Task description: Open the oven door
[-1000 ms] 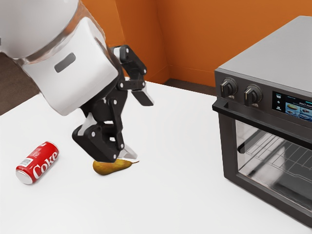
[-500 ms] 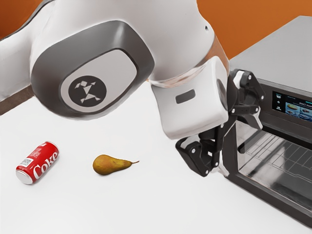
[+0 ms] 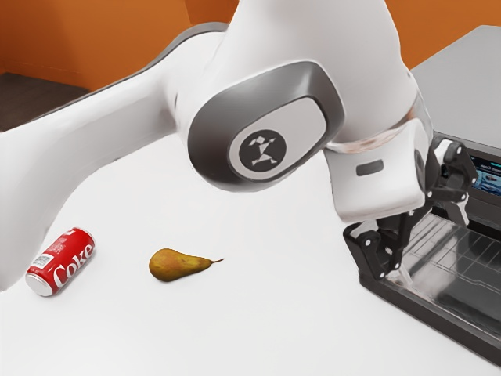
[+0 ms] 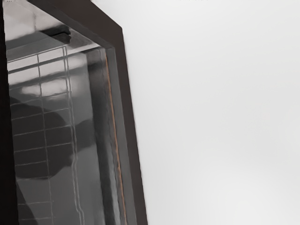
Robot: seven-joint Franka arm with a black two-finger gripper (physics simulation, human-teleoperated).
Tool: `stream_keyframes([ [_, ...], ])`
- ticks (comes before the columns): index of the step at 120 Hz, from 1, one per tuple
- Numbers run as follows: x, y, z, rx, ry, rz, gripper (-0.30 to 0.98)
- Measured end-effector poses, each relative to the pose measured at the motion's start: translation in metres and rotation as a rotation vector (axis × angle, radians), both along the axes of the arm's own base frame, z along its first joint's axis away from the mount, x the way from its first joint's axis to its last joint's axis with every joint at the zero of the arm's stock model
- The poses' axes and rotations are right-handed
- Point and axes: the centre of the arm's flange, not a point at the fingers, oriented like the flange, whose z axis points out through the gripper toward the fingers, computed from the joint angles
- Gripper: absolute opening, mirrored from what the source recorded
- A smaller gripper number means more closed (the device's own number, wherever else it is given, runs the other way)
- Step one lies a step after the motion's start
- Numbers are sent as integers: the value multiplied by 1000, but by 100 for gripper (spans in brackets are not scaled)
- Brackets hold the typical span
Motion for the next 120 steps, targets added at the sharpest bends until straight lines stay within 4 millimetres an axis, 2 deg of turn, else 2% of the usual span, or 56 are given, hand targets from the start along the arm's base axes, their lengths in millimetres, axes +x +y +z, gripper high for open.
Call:
stream_keyframes([
  [46, 15, 4, -2, 73, -139, -3, 66],
  [65, 39, 13, -23, 67, -130, 21, 66],
  [81, 40, 7, -33, 66, -109, 14, 67],
  [92, 33, -3, -41, 69, -62, -1, 68],
  [98, 24, -15, -51, 80, -23, -19, 68],
  [104, 0, -41, -76, 116, 48, -51, 73],
  [105, -7, -50, -82, 123, 63, -61, 72],
  [106, -15, -60, -87, 132, 78, -75, 64],
  [109, -36, -77, -98, 167, 122, -87, 72],
  [110, -45, -84, -100, 177, 135, -94, 46],
  [111, -57, -90, -96, 186, 143, -101, 21],
  [112, -66, -93, -90, 193, 147, -99, 26],
  [114, -88, -95, -68, 199, 143, -98, -4],
  [116, -108, -92, -37, 193, 122, -88, 3],
  [118, -133, -94, 6, 170, 85, -90, 9],
  [120, -165, -96, 71, 111, 20, -104, 15],
])
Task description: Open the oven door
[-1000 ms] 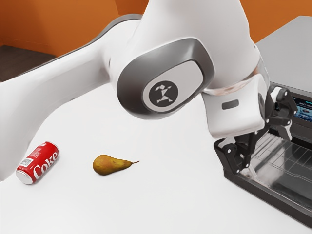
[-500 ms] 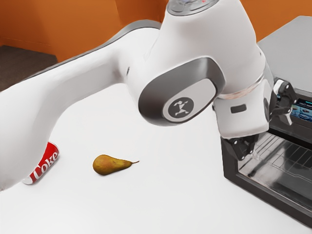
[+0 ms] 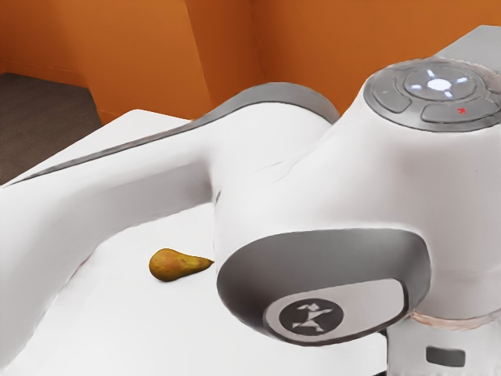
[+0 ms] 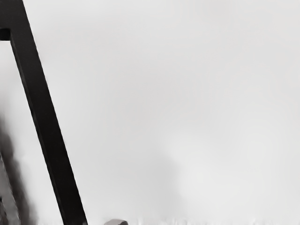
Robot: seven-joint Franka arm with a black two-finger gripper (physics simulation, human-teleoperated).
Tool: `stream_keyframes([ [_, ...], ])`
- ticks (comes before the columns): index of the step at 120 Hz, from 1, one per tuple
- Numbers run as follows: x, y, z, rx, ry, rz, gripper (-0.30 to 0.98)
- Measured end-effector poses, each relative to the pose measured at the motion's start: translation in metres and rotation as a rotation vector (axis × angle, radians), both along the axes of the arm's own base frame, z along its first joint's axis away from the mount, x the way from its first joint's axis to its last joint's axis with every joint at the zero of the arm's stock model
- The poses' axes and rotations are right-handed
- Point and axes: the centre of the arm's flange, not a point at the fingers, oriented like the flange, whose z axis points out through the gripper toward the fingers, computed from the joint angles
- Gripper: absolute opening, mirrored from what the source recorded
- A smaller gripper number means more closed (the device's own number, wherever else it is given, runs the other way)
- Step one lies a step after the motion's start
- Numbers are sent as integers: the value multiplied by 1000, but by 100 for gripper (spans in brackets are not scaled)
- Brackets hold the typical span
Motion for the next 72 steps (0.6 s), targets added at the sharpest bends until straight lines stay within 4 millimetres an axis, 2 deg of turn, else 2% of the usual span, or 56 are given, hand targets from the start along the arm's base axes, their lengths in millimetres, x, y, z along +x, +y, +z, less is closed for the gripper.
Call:
stream_keyframes([
  [3, -62, 9, 87, -91, -83, -38, 22],
  [7, -161, 45, 171, -198, -164, -109, 30],
  [10, -240, 82, 214, -270, -201, -193, 35],
  [11, -261, 95, 224, -290, -209, -217, 37],
  [12, -272, 110, 232, -305, -216, -220, 38],
  [13, -273, 126, 239, -316, -227, -195, 39],
  [14, -263, 144, 244, -320, -241, -137, 41],
  [18, -185, 217, 251, -282, -289, 217, 45],
  [22, -117, 280, 239, -217, -287, 511, 49],
  [27, -15, 368, 198, -125, -201, 876, 53],
  [31, 46, 444, 158, -71, -114, 1149, 55],
  [34, 73, 498, 130, -41, -63, 1332, 57],
  [37, 88, 548, 108, -18, -27, 1492, 58],
  [39, 95, 576, 94, -10, -4, 1583, 59],
  [41, 101, 597, 80, -11, 25, 1649, 60],
  [47, 126, 622, 28, -39, 157, 1739, 61],
  [51, 139, 629, -4, -63, 234, 1771, 62],
  [54, 145, 631, -19, -84, 270, 1789, 63],
  [61, 153, 631, -35, -134, 306, 1827, 64],
  [72, 161, 628, -39, -192, 312, 1874, 65],
])
